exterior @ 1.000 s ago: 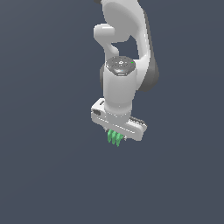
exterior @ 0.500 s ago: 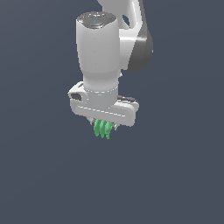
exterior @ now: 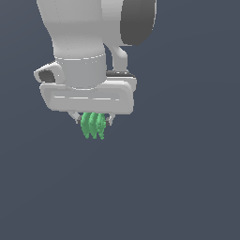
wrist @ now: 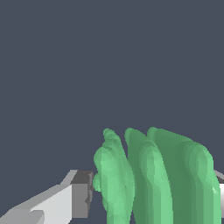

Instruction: Pick up the object and move it to a goal position.

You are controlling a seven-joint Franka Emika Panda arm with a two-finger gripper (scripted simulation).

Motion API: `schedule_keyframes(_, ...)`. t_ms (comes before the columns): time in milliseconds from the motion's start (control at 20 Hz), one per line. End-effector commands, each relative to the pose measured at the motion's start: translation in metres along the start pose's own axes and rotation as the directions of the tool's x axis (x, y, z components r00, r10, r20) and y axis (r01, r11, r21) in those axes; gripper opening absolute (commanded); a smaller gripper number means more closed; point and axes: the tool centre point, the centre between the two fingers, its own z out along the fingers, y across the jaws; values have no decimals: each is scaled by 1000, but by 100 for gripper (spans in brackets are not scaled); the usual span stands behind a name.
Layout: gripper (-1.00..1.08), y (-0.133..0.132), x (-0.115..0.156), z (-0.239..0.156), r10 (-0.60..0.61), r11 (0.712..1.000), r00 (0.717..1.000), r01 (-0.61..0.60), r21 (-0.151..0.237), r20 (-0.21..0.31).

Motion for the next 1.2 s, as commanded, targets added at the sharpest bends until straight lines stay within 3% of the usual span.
schedule_keyframes(0,-100,8,8,-19,-47,999,999,47,7,-11)
schedule_keyframes(550,-100,30,37,-77,-179,983,983,181,27,-45)
schedule_keyframes(1150,-100,36,47,-94,-218,975,974,220,32,-56)
